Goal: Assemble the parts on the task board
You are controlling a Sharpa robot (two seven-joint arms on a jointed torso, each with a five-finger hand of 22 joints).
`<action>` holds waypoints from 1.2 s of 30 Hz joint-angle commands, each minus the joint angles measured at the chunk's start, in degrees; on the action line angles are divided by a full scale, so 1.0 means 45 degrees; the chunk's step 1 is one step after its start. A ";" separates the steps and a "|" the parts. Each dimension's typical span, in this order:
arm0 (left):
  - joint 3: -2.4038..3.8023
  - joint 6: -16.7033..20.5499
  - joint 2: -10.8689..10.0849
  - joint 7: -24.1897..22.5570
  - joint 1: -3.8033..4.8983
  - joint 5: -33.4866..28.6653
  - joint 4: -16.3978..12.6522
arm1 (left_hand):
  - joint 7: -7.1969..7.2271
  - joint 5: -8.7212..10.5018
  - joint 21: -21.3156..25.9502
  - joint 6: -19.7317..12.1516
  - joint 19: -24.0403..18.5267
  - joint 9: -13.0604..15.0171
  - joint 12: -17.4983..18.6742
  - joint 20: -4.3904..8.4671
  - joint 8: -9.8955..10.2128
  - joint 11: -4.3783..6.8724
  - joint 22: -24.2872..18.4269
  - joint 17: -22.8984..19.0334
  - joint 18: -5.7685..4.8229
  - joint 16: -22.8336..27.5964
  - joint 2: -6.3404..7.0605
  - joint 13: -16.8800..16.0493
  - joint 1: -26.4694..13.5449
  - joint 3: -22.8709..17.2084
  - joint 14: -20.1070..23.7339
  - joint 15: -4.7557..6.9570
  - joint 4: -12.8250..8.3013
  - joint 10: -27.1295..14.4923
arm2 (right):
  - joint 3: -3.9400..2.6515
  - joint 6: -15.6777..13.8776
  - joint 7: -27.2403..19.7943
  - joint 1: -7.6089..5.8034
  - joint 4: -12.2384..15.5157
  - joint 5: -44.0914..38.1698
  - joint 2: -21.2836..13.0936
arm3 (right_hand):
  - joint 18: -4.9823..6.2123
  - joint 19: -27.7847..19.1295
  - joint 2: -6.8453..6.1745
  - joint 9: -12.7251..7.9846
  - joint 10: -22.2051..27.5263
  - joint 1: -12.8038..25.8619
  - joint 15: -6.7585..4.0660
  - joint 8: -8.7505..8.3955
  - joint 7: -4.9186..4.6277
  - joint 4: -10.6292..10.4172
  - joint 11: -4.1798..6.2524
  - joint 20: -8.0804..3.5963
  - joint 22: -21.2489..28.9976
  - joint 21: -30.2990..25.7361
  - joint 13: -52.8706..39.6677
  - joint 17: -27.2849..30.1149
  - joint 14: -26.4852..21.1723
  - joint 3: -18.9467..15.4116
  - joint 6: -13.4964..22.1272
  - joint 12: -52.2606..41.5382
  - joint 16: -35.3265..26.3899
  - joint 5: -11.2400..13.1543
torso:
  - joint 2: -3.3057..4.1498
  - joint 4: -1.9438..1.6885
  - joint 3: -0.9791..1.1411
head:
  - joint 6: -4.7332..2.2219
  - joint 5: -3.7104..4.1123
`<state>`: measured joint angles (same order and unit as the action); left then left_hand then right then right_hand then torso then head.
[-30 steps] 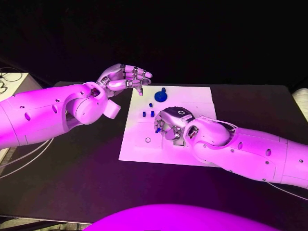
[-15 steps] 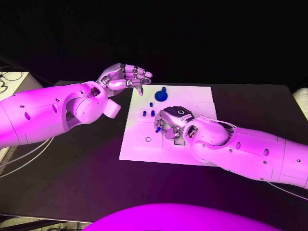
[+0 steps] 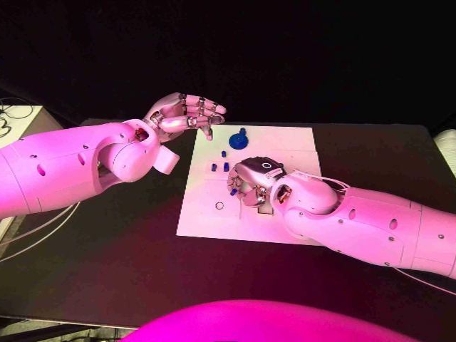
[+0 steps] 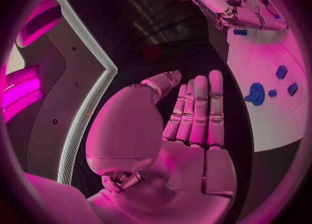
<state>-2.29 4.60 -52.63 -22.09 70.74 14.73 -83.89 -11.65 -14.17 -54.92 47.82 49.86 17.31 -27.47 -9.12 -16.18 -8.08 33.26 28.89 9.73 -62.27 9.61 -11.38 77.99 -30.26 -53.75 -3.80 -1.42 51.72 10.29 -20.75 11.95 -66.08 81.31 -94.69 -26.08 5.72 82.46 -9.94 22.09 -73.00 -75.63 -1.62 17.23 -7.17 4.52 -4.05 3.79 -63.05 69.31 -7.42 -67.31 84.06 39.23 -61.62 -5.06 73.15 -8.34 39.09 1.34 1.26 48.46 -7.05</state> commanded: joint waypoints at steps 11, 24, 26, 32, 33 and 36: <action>0.0010 -0.0238 -0.0004 -0.0049 0.0003 -0.0065 -0.0039 | -0.0020 -0.0023 0.0046 -0.0100 0.0097 -0.0012 -0.0035 0.0003 -0.0058 0.0004 -0.0012 -0.0009 0.0191 0.0077 0.0001 0.0017 -0.0081 0.0067 -0.0049 -0.0018 0.0004 -0.0128 | 0.0125 0.0027 -0.0513 0.0034 -0.0280 0.0465 0.0100 | 0.0173 -0.0770 -0.0348 -0.0076 0.1923 0.0604 0.0446 -0.0770 -0.0431 -0.0091 -0.0350 0.0400 0.1329 -0.1244 0.0440 0.0697 0.0152 -0.0188 0.1209 0.0302 -0.0336 -0.0141 | -0.0003 0.0006 0.0007 | 0.0048 -0.0018; 0.0010 -0.0292 -0.0022 0.0015 0.0004 -0.0065 -0.0028 | -0.0021 -0.0022 0.0062 -0.0112 0.0105 -0.0017 -0.0037 0.0000 -0.0076 -0.0001 -0.0026 -0.0009 0.0193 0.0083 -0.0009 0.0026 -0.0064 0.0066 -0.0044 -0.0021 0.0010 -0.0163 | 0.0135 -0.0920 -0.0604 0.0032 -0.0036 0.0584 -0.0257 | 0.0787 -0.2489 -0.0622 -0.0279 0.4463 0.0049 0.0726 -0.1609 -0.0403 0.0203 -0.0671 0.0709 0.4379 -0.4163 0.0736 0.3408 -0.1354 -0.1050 0.2359 -0.0209 -0.1970 -0.0097 | -0.0009 0.0014 0.0019 | 0.0003 0.0030; 0.0010 -0.0307 -0.0026 0.0025 0.0004 -0.0065 -0.0025 | -0.0021 -0.0022 0.0062 -0.0112 0.0105 -0.0017 -0.0037 0.0000 -0.0076 -0.0001 -0.0026 -0.0009 0.0193 0.0083 -0.0009 0.0026 -0.0064 0.0066 -0.0044 -0.0021 0.0010 -0.0163 | 0.0133 -0.1121 -0.0639 0.0027 0.0132 0.0597 -0.0435 | 0.0833 -0.2621 -0.0613 -0.0290 0.4613 -0.0031 0.0740 -0.1664 -0.0385 0.0205 -0.0685 0.0726 0.4606 -0.4392 0.0718 0.3598 -0.1476 -0.1236 0.2415 -0.0350 -0.2041 -0.0098 | -0.0011 0.0012 0.0021 | -0.0005 0.0053; 0.0009 -0.0329 -0.0045 0.0044 0.0004 -0.0065 -0.0014 | -0.0021 -0.0022 0.0062 -0.0112 0.0105 -0.0017 -0.0037 0.0000 -0.0076 -0.0001 -0.0026 -0.0009 0.0193 0.0083 -0.0009 0.0026 -0.0064 0.0066 -0.0044 -0.0021 0.0010 -0.0163 | 0.0037 -0.1741 -0.0866 -0.0129 0.0806 0.1004 -0.1229 | 0.0770 -0.2362 -0.0472 -0.0282 0.4411 -0.0173 0.0676 -0.1688 -0.0480 0.0150 -0.0601 0.0685 0.4160 -0.4037 0.0594 0.3430 -0.1312 -0.1413 0.2284 -0.1053 -0.1672 -0.0214 | -0.0013 0.0021 0.0010 | -0.0166 0.0190; 0.0009 -0.0333 -0.0050 0.0045 0.0004 -0.0065 -0.0016 | -0.0021 -0.0022 0.0062 -0.0112 0.0105 -0.0017 -0.0037 0.0000 -0.0076 -0.0001 -0.0026 -0.0009 0.0193 0.0083 -0.0009 0.0026 -0.0064 0.0066 -0.0044 -0.0021 0.0010 -0.0163 | -0.0004 -0.1786 -0.0939 -0.0188 0.0928 0.1171 -0.1416 | 0.0726 -0.2214 -0.0450 -0.0279 0.4275 -0.0166 0.0649 -0.1685 -0.0513 0.0135 -0.0572 0.0659 0.3916 -0.3820 0.0567 0.3290 -0.1195 -0.1370 0.2233 -0.1228 -0.1521 -0.0239 | -0.0016 0.0021 0.0005 | -0.0192 0.0219; 0.0009 -0.0340 -0.0079 0.0041 0.0004 -0.0065 -0.0031 | -0.0021 -0.0022 0.0062 -0.0112 0.0105 -0.0017 -0.0037 0.0000 -0.0076 -0.0001 -0.0026 -0.0009 0.0193 0.0083 -0.0009 0.0026 -0.0064 0.0066 -0.0044 -0.0021 0.0010 -0.0163 | -0.0164 -0.1673 -0.1165 -0.0438 0.1207 0.1720 -0.2031 | 0.0546 -0.1659 -0.0450 -0.0269 0.3879 -0.0012 0.0614 -0.1665 -0.0569 0.0047 -0.0528 0.0577 0.3000 -0.3007 0.0571 0.2698 -0.0722 -0.1127 0.2020 -0.1680 -0.0946 -0.0282 | -0.0023 0.0038 0.0000 | -0.0273 0.0293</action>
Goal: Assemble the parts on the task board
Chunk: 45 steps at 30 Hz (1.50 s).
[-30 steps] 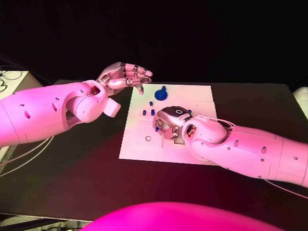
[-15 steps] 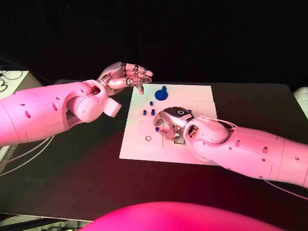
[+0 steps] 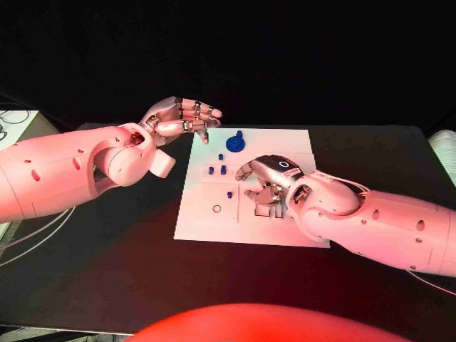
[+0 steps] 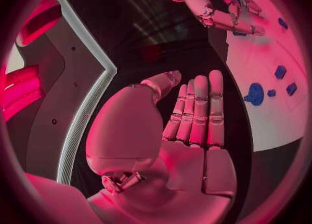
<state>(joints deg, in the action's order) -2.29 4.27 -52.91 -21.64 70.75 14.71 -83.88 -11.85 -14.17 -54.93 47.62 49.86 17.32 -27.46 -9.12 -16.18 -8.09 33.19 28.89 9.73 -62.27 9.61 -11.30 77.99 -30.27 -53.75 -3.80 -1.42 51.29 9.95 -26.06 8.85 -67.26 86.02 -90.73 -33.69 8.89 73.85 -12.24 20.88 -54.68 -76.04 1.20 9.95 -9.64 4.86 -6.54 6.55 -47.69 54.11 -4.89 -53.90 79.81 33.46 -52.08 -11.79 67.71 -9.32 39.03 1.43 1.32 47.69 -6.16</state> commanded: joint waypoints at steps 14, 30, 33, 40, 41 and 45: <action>0.0007 -0.0260 -0.0123 -0.0076 0.0001 -0.0060 -0.0073 | 0.0021 -0.0018 0.0072 -0.0072 0.0109 -0.0022 -0.0043 -0.0002 -0.0085 -0.0002 -0.0018 -0.0009 0.0192 0.0086 -0.0013 0.0013 -0.0062 0.0070 -0.0042 -0.0024 0.0017 -0.0078 | -0.0390 0.1374 -0.1048 -0.1241 -0.0637 0.1378 -0.1758 | -0.0417 0.1034 -0.0319 -0.0010 -0.0129 0.0543 -0.0089 -0.0192 0.0107 -0.0282 0.0122 -0.0116 -0.1716 0.1491 0.0216 -0.1393 0.0899 -0.0024 -0.0065 -0.0353 0.1196 -0.0220 | -0.0018 0.0084 0.0049 | -0.0332 0.0209; 0.0006 -0.0294 -0.0072 -0.0072 -0.0002 -0.0060 -0.0035 | 0.0021 -0.0018 0.0072 -0.0072 0.0109 -0.0022 -0.0043 -0.0002 -0.0085 -0.0002 -0.0018 -0.0009 0.0192 0.0086 -0.0013 0.0013 -0.0062 0.0070 -0.0042 -0.0024 0.0017 -0.0078 | -0.0236 0.2819 -0.0620 -0.1187 -0.1698 0.0459 -0.0827 | -0.0444 0.1136 -0.0236 0.0016 0.0065 0.0384 -0.0093 -0.0234 0.0258 -0.0377 0.0134 -0.0126 -0.1845 0.1545 0.0200 -0.1477 0.0956 -0.0530 -0.0091 -0.0494 0.1320 -0.0100 | -0.0003 0.0013 -0.0009 | -0.0257 0.0272; 0.0006 -0.0306 -0.0064 -0.0052 -0.0002 -0.0060 -0.0027 | 0.0021 -0.0018 0.0072 -0.0072 0.0109 -0.0022 -0.0043 -0.0002 -0.0085 -0.0002 -0.0018 -0.0009 0.0192 0.0086 -0.0013 0.0013 -0.0062 0.0070 -0.0042 -0.0024 0.0017 -0.0078 | -0.0221 0.2963 -0.0540 -0.1160 -0.1778 0.0389 -0.0739 | -0.0475 0.1233 -0.0169 0.0033 -0.0095 0.0353 -0.0109 -0.0206 0.0237 -0.0412 0.0161 -0.0151 -0.2021 0.1692 0.0179 -0.1657 0.1031 -0.0523 -0.0181 -0.0628 0.1454 -0.0126 | -0.0011 0.0015 -0.0009 | -0.0219 0.0252; 0.0006 -0.0317 -0.0056 -0.0032 -0.0003 -0.0060 -0.0026 | 0.0021 -0.0016 0.0096 -0.0087 0.0112 -0.0028 -0.0062 -0.0008 -0.0104 -0.0004 -0.0036 -0.0009 0.0191 0.0095 -0.0002 0.0018 -0.0070 0.0089 -0.0032 -0.0029 0.0035 -0.0087 | -0.0189 0.3225 -0.0439 -0.1133 -0.1935 0.0312 -0.0577 | -0.0516 0.1355 -0.0088 0.0092 -0.0384 0.0381 -0.0140 -0.0081 0.0183 -0.0503 0.0197 -0.0190 -0.2220 0.1849 0.0168 -0.1703 0.1066 -0.0411 -0.0507 -0.0826 0.1519 -0.0142 | -0.0020 0.0023 -0.0019 | -0.0199 0.0265; 0.0006 -0.0317 -0.0056 -0.0031 -0.0003 -0.0060 -0.0024 | 0.0021 -0.0016 0.0096 -0.0087 0.0112 -0.0028 -0.0062 -0.0008 -0.0104 -0.0004 -0.0036 -0.0009 0.0191 0.0095 -0.0002 0.0018 -0.0070 0.0089 -0.0032 -0.0029 0.0035 -0.0087 | -0.0187 0.3236 -0.0440 -0.1131 -0.1939 0.0309 -0.0564 | -0.0516 0.1355 -0.0088 0.0092 -0.0384 0.0381 -0.0140 -0.0081 0.0183 -0.0503 0.0197 -0.0190 -0.2220 0.1849 0.0168 -0.1703 0.1066 -0.0411 -0.0507 -0.0826 0.1519 -0.0142 | -0.0018 0.0024 -0.0015 | -0.0199 0.0260; 0.0006 -0.0323 -0.0052 -0.0030 -0.0003 -0.0060 -0.0021 | 0.0021 -0.0016 0.0096 -0.0087 0.0112 -0.0028 -0.0062 -0.0008 -0.0104 -0.0004 -0.0036 -0.0009 0.0191 0.0095 -0.0002 0.0018 -0.0070 0.0089 -0.0032 -0.0029 0.0035 -0.0087 | -0.0173 0.3159 -0.0492 -0.1101 -0.1950 0.0328 -0.0491 | -0.0571 0.1488 -0.0023 0.0153 -0.0730 0.0414 -0.0185 0.0048 0.0247 -0.0578 0.0257 -0.0212 -0.2506 0.2082 0.0161 -0.1677 0.1063 -0.0197 -0.0839 -0.0952 0.1525 -0.0137 | -0.0026 0.0021 -0.0009 | -0.0193 0.0256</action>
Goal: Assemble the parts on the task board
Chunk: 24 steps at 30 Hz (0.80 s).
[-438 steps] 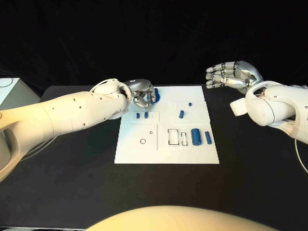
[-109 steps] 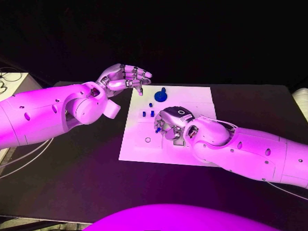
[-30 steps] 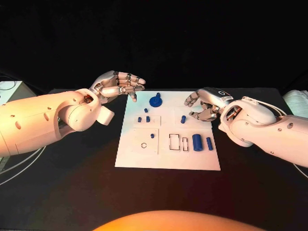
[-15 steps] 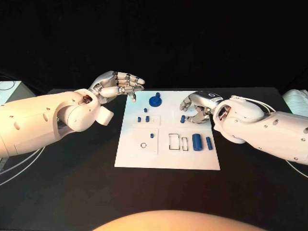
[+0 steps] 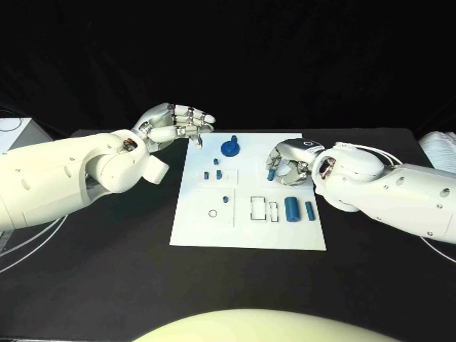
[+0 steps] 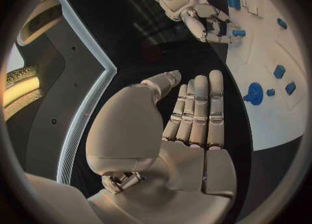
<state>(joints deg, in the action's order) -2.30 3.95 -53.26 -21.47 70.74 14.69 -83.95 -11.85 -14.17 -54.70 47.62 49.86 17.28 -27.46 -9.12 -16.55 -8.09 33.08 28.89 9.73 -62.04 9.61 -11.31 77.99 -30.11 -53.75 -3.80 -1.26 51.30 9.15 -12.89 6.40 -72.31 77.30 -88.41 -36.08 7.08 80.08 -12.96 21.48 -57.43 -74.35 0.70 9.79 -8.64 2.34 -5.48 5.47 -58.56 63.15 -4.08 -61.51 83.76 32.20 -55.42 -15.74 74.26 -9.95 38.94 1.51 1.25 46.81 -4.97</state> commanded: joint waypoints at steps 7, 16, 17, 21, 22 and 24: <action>0.0009 -0.0257 0.0029 -0.0063 -0.0001 -0.0056 -0.0003 | 0.0020 -0.0016 0.0045 -0.0088 0.0112 -0.0019 -0.0062 -0.0008 -0.0023 -0.0005 -0.0011 -0.0009 0.0190 0.0044 -0.0002 0.0019 -0.0070 0.0055 -0.0032 -0.0029 0.0001 -0.0090 | 0.0016 0.0016 -0.0021 0.0065 -0.0051 -0.0029 0.0117 | -0.0253 0.0296 0.0300 0.0098 -0.0680 0.0206 -0.0159 0.0187 0.0109 -0.0244 0.0141 -0.0030 -0.0551 0.0456 -0.0029 -0.0228 0.0272 0.0378 -0.0390 -0.0152 0.0257 0.0229 | 0.0009 0.0004 0.0005 | 0.0014 -0.0023; 0.0009 -0.0266 0.0032 -0.0053 -0.0001 -0.0056 -0.0004 | 0.0019 -0.0019 0.0054 -0.0096 0.0116 -0.0023 -0.0070 -0.0009 -0.0033 -0.0005 -0.0019 -0.0008 0.0192 0.0046 -0.0010 0.0022 -0.0062 0.0054 -0.0031 -0.0029 0.0007 -0.0096 | 0.0032 -0.0084 0.0085 0.0128 -0.0228 -0.0079 0.0285 | -0.0263 0.0321 0.0360 0.0173 -0.0888 0.0231 -0.0204 0.0299 0.0161 -0.0307 0.0194 -0.0060 -0.0617 0.0501 -0.0027 -0.0283 0.0288 0.0481 -0.0604 -0.0123 0.0310 0.0288 | 0.0009 0.0001 0.0007 | 0.0035 -0.0024; 0.0009 -0.0267 0.0032 -0.0051 -0.0001 -0.0056 -0.0003 | 0.0019 -0.0019 0.0054 -0.0096 0.0116 -0.0023 -0.0070 -0.0009 -0.0033 -0.0005 -0.0019 -0.0008 0.0192 0.0046 -0.0010 0.0022 -0.0062 0.0054 -0.0031 -0.0029 0.0007 -0.0096 | 0.0037 -0.0132 0.0124 0.0139 -0.0245 -0.0122 0.0306 | -0.0268 0.0334 0.0399 0.0211 -0.1004 0.0219 -0.0232 0.0361 0.0195 -0.0318 0.0227 -0.0074 -0.0658 0.0531 -0.0041 -0.0304 0.0294 0.0513 -0.0709 -0.0139 0.0330 0.0311 | 0.0004 -0.0001 0.0008 | 0.0043 -0.0022; 0.0009 -0.0279 0.0035 -0.0042 -0.0001 -0.0056 -0.0002 | 0.0019 -0.0019 0.0054 -0.0096 0.0116 -0.0023 -0.0070 -0.0009 -0.0033 -0.0005 -0.0019 -0.0008 0.0192 0.0046 -0.0010 0.0022 -0.0062 0.0054 -0.0031 -0.0029 0.0007 -0.0096 | 0.0048 -0.0421 0.0247 0.0181 -0.0272 -0.0251 0.0359 | -0.0292 0.0387 0.0689 0.0381 -0.1465 0.0057 -0.0357 0.0607 0.0325 -0.0290 0.0372 -0.0177 -0.0828 0.0655 -0.0115 -0.0350 0.0310 0.0688 -0.1047 -0.0185 0.0386 0.0740 | 0.0004 -0.0001 0.0005 | 0.0059 -0.0013; 0.0009 -0.0282 0.0036 -0.0040 -0.0001 -0.0056 -0.0002 | 0.0019 -0.0019 0.0054 -0.0096 0.0116 -0.0023 -0.0070 -0.0009 -0.0033 -0.0005 -0.0019 -0.0008 0.0192 0.0046 -0.0010 0.0022 -0.0062 0.0054 -0.0031 -0.0029 0.0007 -0.0096 | 0.0050 -0.0566 0.0287 0.0191 -0.0267 -0.0268 0.0365 | -0.0317 0.0426 0.0774 0.0430 -0.1567 0.0022 -0.0388 0.0679 0.0359 -0.0287 0.0415 -0.0196 -0.0953 0.0758 -0.0137 -0.0388 0.0320 0.0750 -0.1142 -0.0189 0.0415 0.0862 | 0.0005 -0.0001 0.0003 | 0.0071 -0.0017; 0.0009 -0.0286 0.0040 -0.0034 -0.0001 -0.0056 0.0000 | 0.0019 -0.0019 0.0054 -0.0096 0.0116 -0.0023 -0.0070 -0.0009 -0.0033 -0.0005 -0.0019 -0.0008 0.0192 0.0046 -0.0010 0.0022 -0.0062 0.0054 -0.0031 -0.0029 0.0007 -0.0096 | 0.0052 -0.0910 0.0383 0.0208 -0.0243 -0.0285 0.0361 | -0.0360 0.0509 0.0941 0.0580 -0.1834 -0.0053 -0.0475 0.0874 0.0438 -0.0247 0.0511 -0.0250 -0.1200 0.0966 -0.0201 -0.0493 0.0355 0.0835 -0.1355 -0.0215 0.0499 0.0862 | 0.0005 -0.0001 0.0003 | 0.0071 -0.0017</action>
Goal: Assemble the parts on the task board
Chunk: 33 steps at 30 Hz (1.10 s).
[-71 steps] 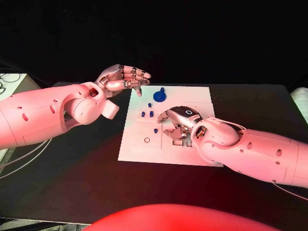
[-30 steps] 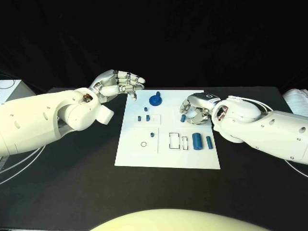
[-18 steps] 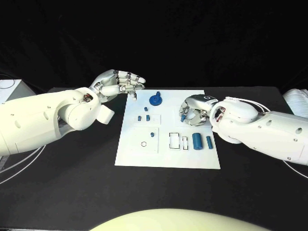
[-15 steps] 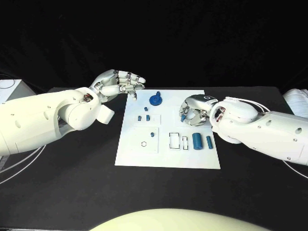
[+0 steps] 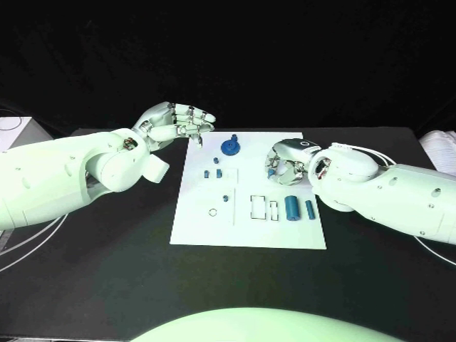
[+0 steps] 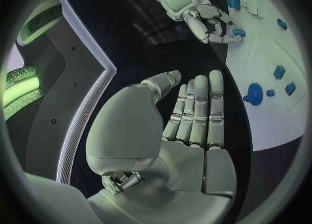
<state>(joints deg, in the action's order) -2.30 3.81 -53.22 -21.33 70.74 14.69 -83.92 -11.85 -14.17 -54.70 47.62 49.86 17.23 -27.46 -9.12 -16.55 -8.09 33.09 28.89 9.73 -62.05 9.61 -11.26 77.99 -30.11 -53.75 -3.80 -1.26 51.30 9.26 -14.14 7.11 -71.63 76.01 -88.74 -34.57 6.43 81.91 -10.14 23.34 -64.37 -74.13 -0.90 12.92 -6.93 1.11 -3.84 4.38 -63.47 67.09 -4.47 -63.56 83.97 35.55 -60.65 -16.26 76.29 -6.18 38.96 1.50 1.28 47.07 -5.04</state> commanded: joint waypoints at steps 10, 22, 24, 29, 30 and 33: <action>0.0008 -0.0272 0.0048 -0.0056 -0.0001 -0.0055 0.0038 | 0.0018 -0.0019 0.0054 -0.0096 0.0116 -0.0011 -0.0070 -0.0009 -0.0033 -0.0005 -0.0021 -0.0008 0.0192 0.0047 -0.0010 0.0011 -0.0062 0.0054 -0.0030 -0.0029 0.0007 -0.0097 | -0.0050 -0.2111 0.0574 0.0066 0.0584 0.0442 -0.0440 | -0.0258 0.0175 0.0460 0.0490 -0.0664 -0.0168 -0.0236 0.0468 0.0119 0.0163 0.0264 -0.0130 -0.0363 0.0293 -0.0243 -0.0029 0.0302 0.0134 -0.0305 -0.0065 0.0072 -0.0192 | -0.0019 0.0008 -0.0007 | -0.0019 0.0000; 0.0008 -0.0263 0.0068 -0.0057 -0.0001 -0.0054 0.0138 | 0.0018 -0.0022 0.0063 -0.0100 0.0121 -0.0014 -0.0082 -0.0009 -0.0046 -0.0005 -0.0028 -0.0008 0.0193 0.0049 -0.0021 0.0013 -0.0047 0.0051 -0.0028 -0.0028 0.0009 -0.0099 | -0.0426 -0.2958 0.0369 -0.0335 0.2095 0.1429 -0.1304 | -0.0265 0.0183 0.0459 0.0521 -0.0668 -0.0164 -0.0237 0.0480 0.0105 0.0179 0.0256 -0.0137 -0.0391 0.0315 -0.0249 -0.0014 0.0299 0.0143 -0.0279 -0.0037 0.0067 -0.0233 | -0.0033 0.0032 -0.0008 | -0.0063 -0.0034; 0.0008 -0.0262 0.0074 -0.0057 -0.0001 -0.0054 0.0145 | 0.0018 -0.0022 0.0063 -0.0100 0.0121 -0.0014 -0.0082 -0.0009 -0.0046 -0.0005 -0.0028 -0.0008 0.0193 0.0049 -0.0021 0.0013 -0.0047 0.0051 -0.0028 -0.0028 0.0009 -0.0099 | -0.0461 -0.2987 0.0305 -0.0368 0.2378 0.1576 -0.1352 | -0.0272 0.0192 0.0445 0.0537 -0.0665 -0.0158 -0.0234 0.0485 0.0098 0.0189 0.0251 -0.0139 -0.0425 0.0343 -0.0251 0.0003 0.0296 0.0140 -0.0265 -0.0020 0.0060 -0.0248 | -0.0026 0.0034 -0.0004 | -0.0083 -0.0040; 0.0008 -0.0262 0.0086 -0.0057 0.0000 -0.0056 0.0146 | 0.0018 -0.0022 0.0063 -0.0100 0.0121 -0.0014 -0.0082 -0.0009 -0.0046 -0.0005 -0.0028 -0.0008 0.0193 0.0049 -0.0021 0.0013 -0.0047 0.0051 -0.0028 -0.0028 0.0009 -0.0099 | -0.0469 -0.2806 0.0159 -0.0285 0.2884 0.1808 -0.1114 | -0.0271 0.0190 0.0443 0.0543 -0.0664 -0.0157 -0.0233 0.0486 0.0096 0.0193 0.0249 -0.0140 -0.0419 0.0337 -0.0252 0.0006 0.0295 0.0140 -0.0259 -0.0013 0.0059 -0.0253 | -0.0005 0.0044 0.0007 | -0.0094 -0.0128; 0.0008 -0.0262 0.0093 -0.0059 0.0000 -0.0057 0.0149 | 0.0018 -0.0021 0.0069 -0.0101 0.0125 -0.0016 -0.0092 -0.0010 -0.0058 -0.0005 -0.0034 -0.0007 0.0193 0.0050 -0.0025 0.0015 -0.0043 0.0053 -0.0027 -0.0029 0.0016 -0.0102 | -0.0461 -0.2772 0.0131 -0.0230 0.2963 0.1798 -0.1001 | -0.0269 0.0184 0.0434 0.0552 -0.0659 -0.0152 -0.0231 0.0487 0.0091 0.0199 0.0244 -0.0140 -0.0405 0.0323 -0.0253 0.0015 0.0293 0.0138 -0.0244 0.0001 0.0055 -0.0260 | -0.0005 0.0048 0.0011 | -0.0101 -0.0137; 0.0008 -0.0264 0.0127 -0.0066 0.0000 -0.0065 0.0164 | 0.0018 -0.0021 0.0069 -0.0101 0.0125 -0.0016 -0.0092 -0.0010 -0.0058 -0.0005 -0.0034 -0.0007 0.0193 0.0050 -0.0025 0.0015 -0.0043 0.0053 -0.0027 -0.0029 0.0016 -0.0102 | -0.0410 -0.2694 0.0048 -0.0052 0.3144 0.1643 -0.0611 | -0.0267 0.0180 0.0433 0.0560 -0.0653 -0.0154 -0.0229 0.0487 0.0087 0.0207 0.0241 -0.0140 -0.0392 0.0311 -0.0254 0.0035 0.0289 0.0141 -0.0231 0.0014 0.0046 -0.0269 | -0.0011 0.0025 0.0021 | -0.0107 -0.0197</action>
<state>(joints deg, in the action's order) -2.30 3.64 -52.80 -21.21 70.74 14.68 -83.17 -11.85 -14.17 -54.70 47.62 50.08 17.24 -27.69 -9.34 -16.54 -8.09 33.02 28.89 9.73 -62.05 9.61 -11.26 77.99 -30.11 -53.75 -3.80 -1.26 51.31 7.36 -25.91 8.55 -72.14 89.72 -81.94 -37.76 5.70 82.39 -9.32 23.88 -65.72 -74.06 -1.65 14.88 -6.66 1.73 -3.79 3.90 -65.25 68.40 -5.65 -63.40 84.03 36.14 -61.46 -16.40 76.27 -7.09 38.88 1.67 1.29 46.61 -5.69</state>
